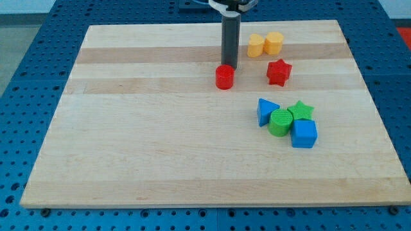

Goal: Move the red star towards the blue triangle

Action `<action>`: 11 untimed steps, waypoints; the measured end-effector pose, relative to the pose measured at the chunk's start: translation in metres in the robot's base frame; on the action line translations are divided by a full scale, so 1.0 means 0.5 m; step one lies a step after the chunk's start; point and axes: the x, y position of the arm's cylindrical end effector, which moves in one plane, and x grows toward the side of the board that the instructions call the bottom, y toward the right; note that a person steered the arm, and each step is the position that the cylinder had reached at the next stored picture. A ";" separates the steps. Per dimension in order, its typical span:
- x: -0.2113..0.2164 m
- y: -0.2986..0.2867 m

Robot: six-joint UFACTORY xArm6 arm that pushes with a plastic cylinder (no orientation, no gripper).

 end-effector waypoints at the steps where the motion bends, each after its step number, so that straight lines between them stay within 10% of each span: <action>1: -0.020 0.054; 11: 0.132 0.288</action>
